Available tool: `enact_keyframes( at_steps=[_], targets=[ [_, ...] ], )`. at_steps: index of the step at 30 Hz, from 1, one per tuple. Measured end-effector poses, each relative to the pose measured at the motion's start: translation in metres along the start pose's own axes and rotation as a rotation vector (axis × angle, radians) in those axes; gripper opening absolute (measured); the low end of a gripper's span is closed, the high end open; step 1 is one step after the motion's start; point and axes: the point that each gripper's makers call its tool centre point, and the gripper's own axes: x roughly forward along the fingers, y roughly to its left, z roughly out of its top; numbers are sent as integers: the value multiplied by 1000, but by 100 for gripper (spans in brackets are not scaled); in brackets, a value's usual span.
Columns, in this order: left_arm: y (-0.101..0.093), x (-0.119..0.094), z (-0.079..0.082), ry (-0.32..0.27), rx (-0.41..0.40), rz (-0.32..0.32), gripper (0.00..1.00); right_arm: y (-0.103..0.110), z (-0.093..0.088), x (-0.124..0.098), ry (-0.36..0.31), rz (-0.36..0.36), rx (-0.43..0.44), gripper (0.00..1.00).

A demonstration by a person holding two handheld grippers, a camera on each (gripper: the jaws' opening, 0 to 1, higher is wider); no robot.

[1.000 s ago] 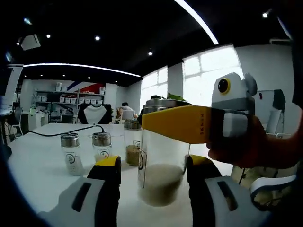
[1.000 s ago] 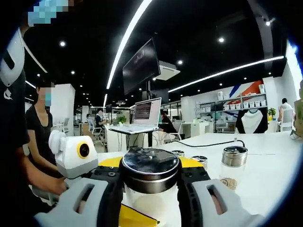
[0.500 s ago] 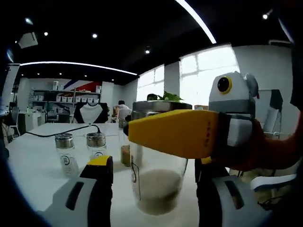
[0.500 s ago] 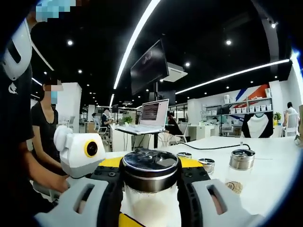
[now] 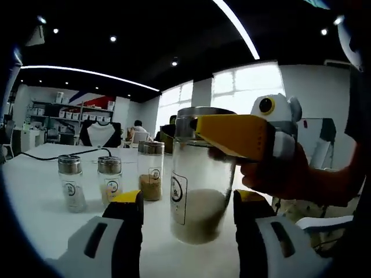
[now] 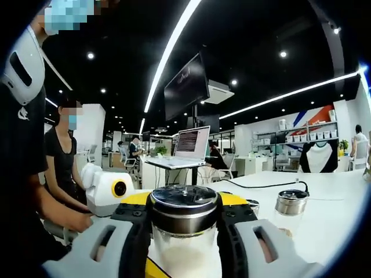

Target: Rotate the seasoning bottle until the label or dispensing opening points toward the visible target arrow and the bottle remains upright within the marked orientation range

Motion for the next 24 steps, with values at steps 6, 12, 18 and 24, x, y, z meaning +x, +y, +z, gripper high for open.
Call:
enact_keyframes(
  at_steps=[6, 12, 18, 24],
  targets=[
    [-8, 4, 0, 7, 52, -51, 52, 6, 2, -1, -3, 37, -15, 42],
    [-27, 3, 3, -2, 61, -129, 44, 14, 4, -1, -3, 87, -16, 42],
    [-18, -2, -2, 49, 134, -25, 43, 9, -4, 3, 23, 27, 23, 43],
    [4, -4, -6, 93, 199, 146, 43, -6, -12, 9, 27, -94, 82, 43]
  ],
)
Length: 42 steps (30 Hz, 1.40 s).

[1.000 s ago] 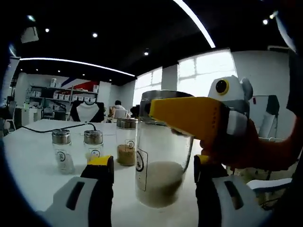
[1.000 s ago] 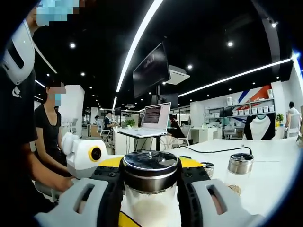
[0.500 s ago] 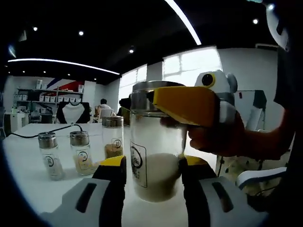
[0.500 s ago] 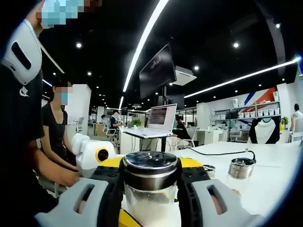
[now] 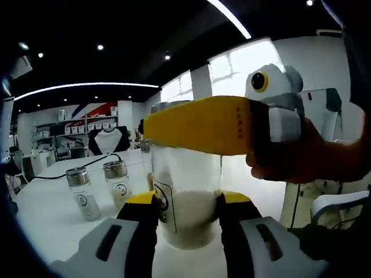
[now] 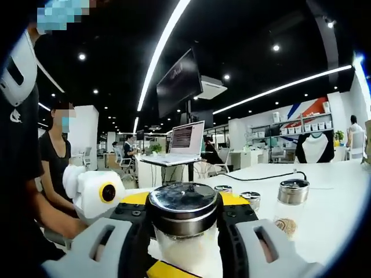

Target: Rotate the seasoning bottle until the label or dispensing opening points toward the visible target arrow and the bottle remains upright within the marked orientation range

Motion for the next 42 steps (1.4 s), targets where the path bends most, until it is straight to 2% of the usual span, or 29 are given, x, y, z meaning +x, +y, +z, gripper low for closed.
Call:
enact_keyframes(
  at_steps=[3, 7, 10, 15, 16, 17, 19, 21, 23, 25, 28, 30, 35, 42],
  targets=[
    [2, 1, -2, 10, -10, 12, 43, -9, -3, 1, -6, -89, 55, 43],
    [5, 1, -6, 35, 28, 46, 43, -14, -12, 2, 10, -186, 56, 43],
    [8, 1, -8, 33, 15, 65, 43, -17, -15, 1, 6, -228, 113, 42],
    [11, 2, -7, 28, 4, 93, 43, -17, -16, 0, 20, -257, 96, 41],
    [10, 2, -7, 25, -1, 87, 43, -17, -14, -1, 26, -250, 89, 41],
    [9, 2, -3, -5, 12, 77, 43, -16, -12, -2, 23, -244, 85, 41],
    [9, 2, 1, -24, 7, 46, 43, -13, -9, -2, 25, -198, 45, 41],
    [4, 4, 4, -47, -62, -30, 43, -10, -7, -4, 35, -169, 12, 40],
    [1, 2, 7, -73, -67, -70, 44, -1, -5, -4, 50, -91, -29, 41],
    [-1, 1, 9, -98, -82, -91, 44, 5, -2, -5, 50, -32, -49, 41],
    [-8, -2, 14, -128, -155, -158, 45, 12, 2, -8, 43, 26, -65, 40],
    [-9, -2, 16, -141, -160, -174, 45, 14, 5, -10, 32, 60, -58, 40],
    [-8, -1, 18, -149, -194, -191, 52, 19, 6, -11, 23, 95, -53, 40],
    [-9, 1, 17, -142, -211, -211, 54, 18, -2, -10, 38, 90, -65, 40]
  ],
)
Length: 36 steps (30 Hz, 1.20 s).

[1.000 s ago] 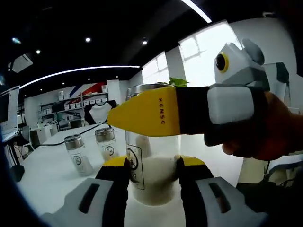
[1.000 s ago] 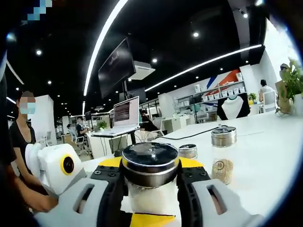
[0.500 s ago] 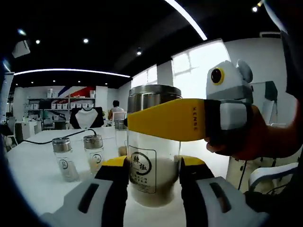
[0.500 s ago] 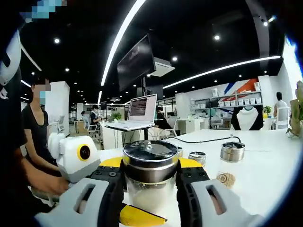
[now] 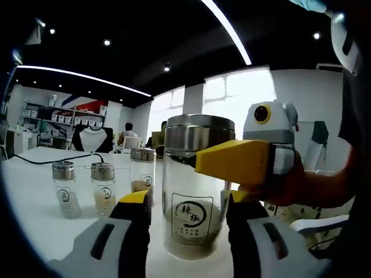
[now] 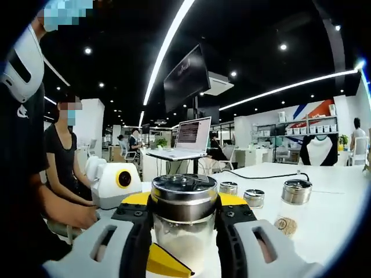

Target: Rotate the seasoning bottle until the label or dispensing opening points toward the visible target arrow and the bottle remains upright within the marked orientation range

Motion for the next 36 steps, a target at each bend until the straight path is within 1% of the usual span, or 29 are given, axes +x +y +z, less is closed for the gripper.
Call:
enact_keyframes(
  at_steps=[4, 6, 8, 9, 11, 14, 18, 21, 22, 23, 24, 25, 26, 27, 29, 30, 32, 34, 36],
  targets=[
    [-4, 1, 1, -6, 2, -19, 51, 3, 3, 0, -10, 27, -13, 40],
    [-8, 2, 2, -5, -11, -42, 48, 5, 4, 0, -13, 42, -21, 40],
    [-9, 2, 2, -5, -12, -47, 48, 6, 6, 0, -15, 54, -23, 40],
    [-10, 3, 2, -3, -17, -60, 48, 6, 7, -1, -15, 59, -21, 40],
    [-12, 3, 0, 11, -24, -81, 48, 8, 7, -1, -7, 74, -29, 40],
    [-12, 3, -3, 28, -44, -87, 49, 10, 7, -1, -4, 84, -46, 40],
    [-13, 4, -8, 48, -55, -93, 50, 11, 9, -1, -23, 101, -28, 40],
    [-14, 4, -8, 62, 20, -77, 48, 11, 6, -1, -16, 96, -29, 40],
    [-14, 4, -10, 78, 66, -64, 47, 11, 5, -1, -12, 93, -28, 40],
    [-13, 3, -10, 82, 82, -49, 47, 10, 4, -1, -11, 91, -25, 41],
    [-13, 3, -8, 74, 80, -43, 47, 9, 5, -1, -18, 86, -17, 41],
    [-13, 2, -6, 66, 79, -35, 47, 6, 8, -2, -42, 77, 8, 41],
    [-12, 2, -2, 56, 86, -11, 46, 5, 10, -2, -56, 72, 27, 41],
    [-11, 1, -1, 52, 86, -1, 46, 3, 13, -2, -73, 57, 32, 41],
    [-4, 1, 3, 41, 133, 45, 46, 3, 15, -2, -85, 41, 13, 41],
    [-1, 1, 1, 52, 158, 73, 46, 3, 14, 0, -84, 31, 8, 41],
    [2, 0, -1, 66, 175, 91, 46, 0, 12, 2, -76, 6, 10, 41],
    [5, 0, -5, 84, 195, 111, 46, -3, 7, 5, -67, -29, 30, 41],
    [7, -2, -6, 89, 211, 134, 46, -6, 5, 6, -79, -58, 64, 42]
  ],
)
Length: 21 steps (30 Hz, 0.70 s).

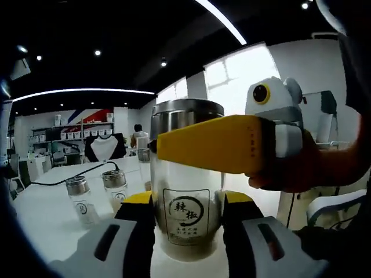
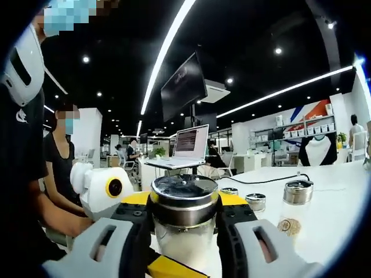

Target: Rotate the seasoning bottle until the label or dispensing opening points toward the visible target arrow and the bottle remains upright within the marked orientation range

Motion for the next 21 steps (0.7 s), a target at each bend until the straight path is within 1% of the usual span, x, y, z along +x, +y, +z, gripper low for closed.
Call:
enact_keyframes(
  at_steps=[1, 4, 7, 8, 9, 11, 13, 15, 16, 17, 21],
  targets=[
    [0, -1, 0, -1, 1, 1, 46, -2, 0, 0, -12, -18, 24, 42],
    [3, -2, 0, -3, 5, 18, 46, -5, -1, 1, -23, -47, 54, 43],
    [5, -2, -1, 4, 25, 43, 46, -7, -4, 4, -19, -75, 61, 43],
    [6, -2, -3, 8, 22, 46, 46, -5, -4, 4, -17, -72, 52, 43],
    [6, -2, -3, 8, 13, 48, 46, -5, -5, 5, -1, -75, 6, 43],
    [5, -1, -3, -1, -4, 43, 46, -1, -4, 5, 19, -66, -47, 43],
    [6, 1, -2, -8, -3, 39, 46, 4, -4, 7, 41, -23, -125, 42],
    [5, 3, -3, -3, -24, 17, 46, 3, -6, 6, 66, -10, -136, 42],
    [-1, 5, -5, -12, -80, -47, 46, 0, -7, 6, 78, 3, -136, 42],
    [-2, 5, -4, -17, -94, -64, 46, 0, -7, 5, 83, 20, -132, 42],
    [-6, 2, -3, -34, -80, -103, 45, 4, -6, 0, 89, 79, -121, 42]
  ],
)
